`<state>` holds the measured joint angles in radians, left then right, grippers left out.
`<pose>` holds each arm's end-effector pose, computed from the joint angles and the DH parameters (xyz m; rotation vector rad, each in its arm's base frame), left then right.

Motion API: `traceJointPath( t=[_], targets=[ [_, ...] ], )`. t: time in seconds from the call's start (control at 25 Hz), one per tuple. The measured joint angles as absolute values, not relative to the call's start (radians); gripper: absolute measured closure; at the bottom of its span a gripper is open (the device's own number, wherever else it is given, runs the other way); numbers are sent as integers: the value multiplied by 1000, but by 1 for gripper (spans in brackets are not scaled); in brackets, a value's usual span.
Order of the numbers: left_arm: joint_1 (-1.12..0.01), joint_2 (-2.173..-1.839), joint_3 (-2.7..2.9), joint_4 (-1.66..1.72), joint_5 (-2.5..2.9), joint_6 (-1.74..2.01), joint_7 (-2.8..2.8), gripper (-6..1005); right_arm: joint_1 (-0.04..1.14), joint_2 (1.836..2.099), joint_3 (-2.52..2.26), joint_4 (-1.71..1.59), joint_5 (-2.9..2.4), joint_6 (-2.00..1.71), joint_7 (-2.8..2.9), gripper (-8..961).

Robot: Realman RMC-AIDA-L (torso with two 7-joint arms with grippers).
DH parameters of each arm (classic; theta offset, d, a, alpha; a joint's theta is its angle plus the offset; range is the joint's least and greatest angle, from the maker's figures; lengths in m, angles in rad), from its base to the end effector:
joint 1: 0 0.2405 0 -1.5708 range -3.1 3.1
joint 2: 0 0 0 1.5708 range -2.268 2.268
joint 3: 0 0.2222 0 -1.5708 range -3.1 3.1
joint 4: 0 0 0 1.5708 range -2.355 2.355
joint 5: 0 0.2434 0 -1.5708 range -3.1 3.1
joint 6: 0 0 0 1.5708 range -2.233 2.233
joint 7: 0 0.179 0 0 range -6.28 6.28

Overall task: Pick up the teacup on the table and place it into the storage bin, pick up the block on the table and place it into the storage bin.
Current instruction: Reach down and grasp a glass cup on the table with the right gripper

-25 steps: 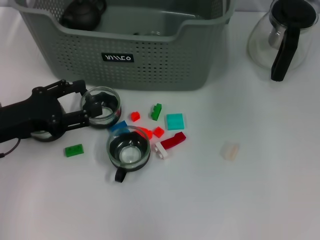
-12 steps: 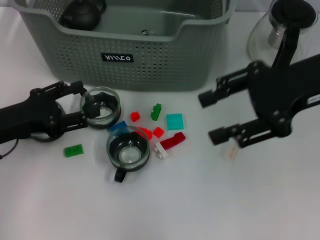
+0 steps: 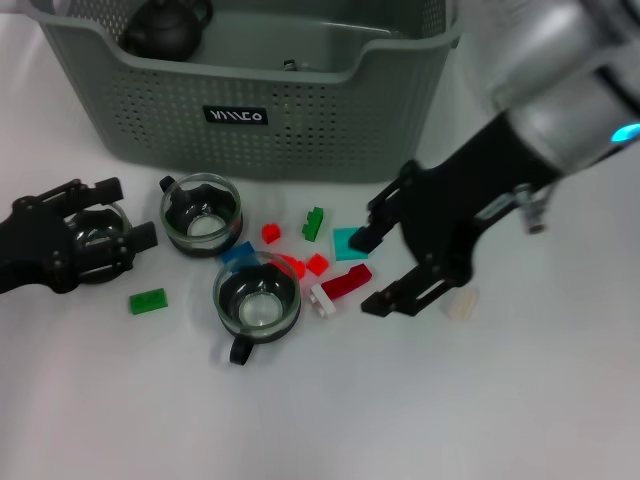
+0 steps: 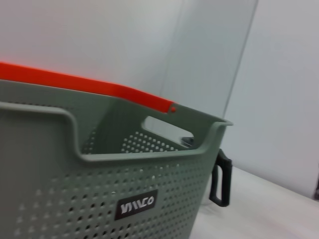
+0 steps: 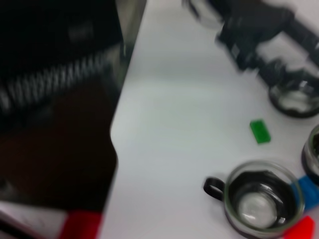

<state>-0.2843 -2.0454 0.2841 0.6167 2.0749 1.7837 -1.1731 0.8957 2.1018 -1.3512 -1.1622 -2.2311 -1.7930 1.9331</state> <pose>-0.3316 0.2647 0.0444 -2.4144 -0.7227 -0.8534 0.0501 0.3365 -0.0517 2.9321 0.0946 0.2664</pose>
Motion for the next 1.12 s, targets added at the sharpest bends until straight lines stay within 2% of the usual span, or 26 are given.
traceJointPath(
  t=[0.36, 0.76, 1.12],
  targets=[
    [-262, -2048, 251, 621, 2073, 1786, -1173, 160, 993, 2117, -1734, -1164, -2254, -1553, 1957, 273],
    [-267, -2052, 250, 616, 2073, 1781, -1174, 159, 972, 2121, -1995, -1158, -2246, -1262, 1920, 274],
    [-270, -2053, 250, 615, 2072, 1778, -1174, 159, 967, 2125, -2128, -1095, -2244, -1160, 1906, 280]
  ],
)
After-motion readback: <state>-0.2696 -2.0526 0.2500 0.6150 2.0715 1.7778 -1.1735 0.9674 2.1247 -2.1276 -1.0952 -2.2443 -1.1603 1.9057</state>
